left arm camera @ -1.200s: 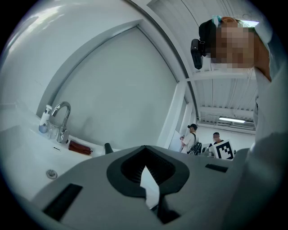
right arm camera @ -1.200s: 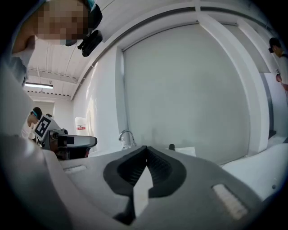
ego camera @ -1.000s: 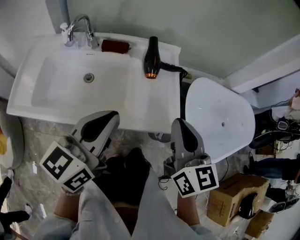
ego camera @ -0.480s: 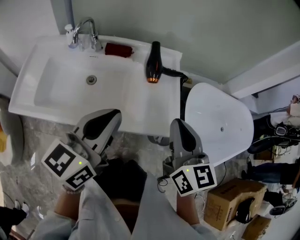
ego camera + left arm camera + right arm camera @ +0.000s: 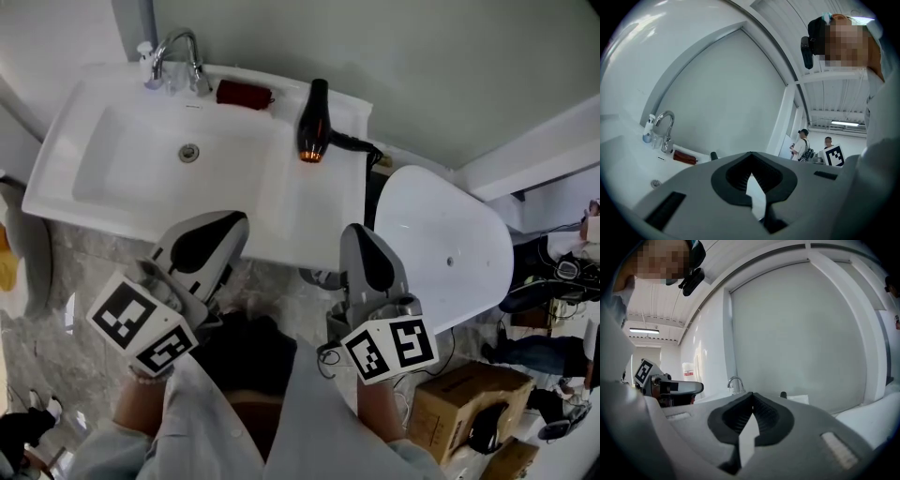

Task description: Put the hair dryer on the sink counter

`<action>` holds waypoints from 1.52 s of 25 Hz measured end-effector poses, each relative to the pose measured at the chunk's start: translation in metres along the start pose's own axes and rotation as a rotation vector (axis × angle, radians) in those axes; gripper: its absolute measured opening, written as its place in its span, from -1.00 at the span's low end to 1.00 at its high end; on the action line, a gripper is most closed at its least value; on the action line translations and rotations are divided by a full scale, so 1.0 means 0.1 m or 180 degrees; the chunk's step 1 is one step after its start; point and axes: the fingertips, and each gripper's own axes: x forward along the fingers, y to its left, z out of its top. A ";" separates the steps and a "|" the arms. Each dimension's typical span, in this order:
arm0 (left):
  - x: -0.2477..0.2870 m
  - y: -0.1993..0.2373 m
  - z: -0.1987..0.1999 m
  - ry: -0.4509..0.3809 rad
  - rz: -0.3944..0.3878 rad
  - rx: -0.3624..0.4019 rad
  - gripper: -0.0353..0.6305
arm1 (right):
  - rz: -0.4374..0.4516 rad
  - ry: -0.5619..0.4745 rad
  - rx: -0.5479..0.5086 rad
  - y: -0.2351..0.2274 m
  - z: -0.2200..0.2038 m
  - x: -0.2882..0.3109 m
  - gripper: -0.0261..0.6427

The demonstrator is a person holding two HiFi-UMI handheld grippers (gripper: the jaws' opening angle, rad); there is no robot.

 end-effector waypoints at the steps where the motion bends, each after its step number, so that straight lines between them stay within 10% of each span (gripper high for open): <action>1: 0.01 -0.01 -0.01 0.0008 0.0007 0.0007 -0.88 | 0.0004 -0.0007 0.0026 -0.02 0.00 -0.01 -0.93; 38: 0.18 -0.16 -0.12 0.0055 0.0127 0.0036 -0.88 | 0.0113 0.0051 0.0163 -0.26 -0.10 -0.08 -0.93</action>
